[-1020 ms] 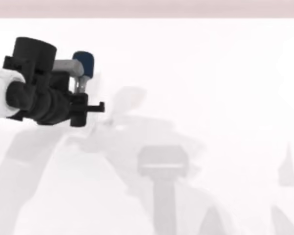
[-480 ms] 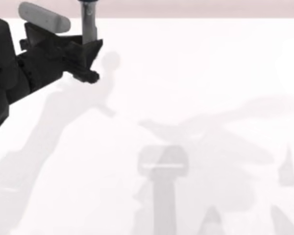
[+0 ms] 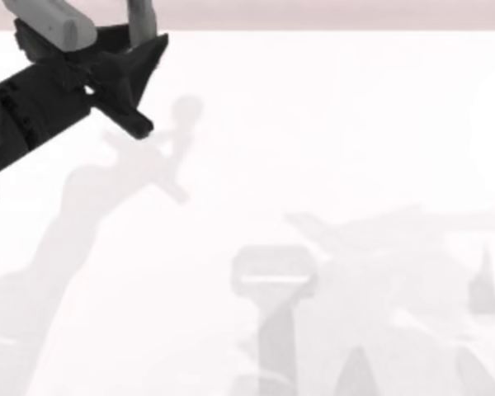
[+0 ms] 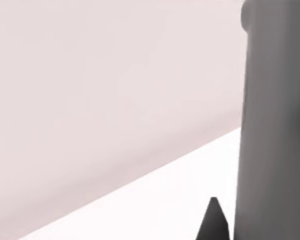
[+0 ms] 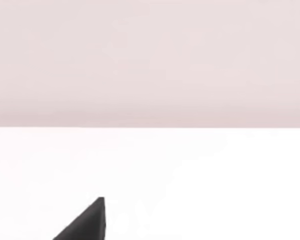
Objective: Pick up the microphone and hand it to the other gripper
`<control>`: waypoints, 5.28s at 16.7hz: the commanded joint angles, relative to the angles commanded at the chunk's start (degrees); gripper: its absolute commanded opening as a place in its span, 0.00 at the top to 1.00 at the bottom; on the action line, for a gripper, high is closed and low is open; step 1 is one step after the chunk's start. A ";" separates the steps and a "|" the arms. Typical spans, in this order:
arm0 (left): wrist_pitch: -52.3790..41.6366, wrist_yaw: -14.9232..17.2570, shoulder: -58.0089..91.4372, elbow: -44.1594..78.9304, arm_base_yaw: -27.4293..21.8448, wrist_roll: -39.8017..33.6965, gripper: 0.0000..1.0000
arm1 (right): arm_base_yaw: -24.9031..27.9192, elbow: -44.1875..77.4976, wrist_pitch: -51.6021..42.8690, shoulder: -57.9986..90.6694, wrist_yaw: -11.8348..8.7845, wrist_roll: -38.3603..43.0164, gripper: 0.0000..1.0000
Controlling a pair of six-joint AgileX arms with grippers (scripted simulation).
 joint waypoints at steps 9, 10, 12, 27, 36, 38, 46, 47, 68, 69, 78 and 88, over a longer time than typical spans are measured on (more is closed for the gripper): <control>6.38 -11.87 5.58 1.58 -11.49 -0.05 1.00 | 0.00 0.00 0.00 0.00 0.00 0.00 0.00; 7.77 -14.82 6.73 1.78 -14.26 -0.07 1.00 | 0.00 0.00 0.00 0.00 0.00 0.00 0.00; 10.35 -20.10 8.67 2.14 -19.35 -0.09 1.00 | 0.00 0.00 0.00 0.00 0.00 0.00 0.00; 12.72 -24.23 10.12 2.50 -23.47 -0.06 1.00 | 0.28 0.34 0.29 0.68 -0.53 0.01 0.00; 12.72 -24.23 10.12 2.50 -23.47 -0.06 1.00 | 7.11 16.07 14.21 29.23 -16.99 0.95 0.00; 12.72 -24.23 10.12 2.50 -23.47 -0.06 1.00 | 9.06 21.43 19.00 38.62 -21.98 1.29 0.00; 12.72 -24.23 10.12 2.50 -23.47 -0.06 1.00 | 16.52 39.73 35.31 71.75 -39.99 2.26 0.00; 12.72 -24.23 10.12 2.50 -23.47 -0.06 1.00 | 17.22 41.13 36.55 74.48 -41.54 2.31 0.00; 12.72 -24.23 10.12 2.50 -23.47 -0.06 1.00 | 29.97 60.82 38.11 96.65 -33.19 1.72 0.00; 12.72 -24.23 10.12 2.50 -23.47 -0.06 1.00 | 29.97 60.82 38.11 96.65 -33.19 1.72 0.00; 12.72 -24.23 10.12 2.50 -23.47 -0.06 1.00 | 29.97 60.82 38.11 96.65 -33.19 1.72 0.53; 12.72 -24.23 10.12 2.50 -23.47 -0.06 1.00 | 29.97 60.82 38.11 96.65 -33.19 1.72 1.00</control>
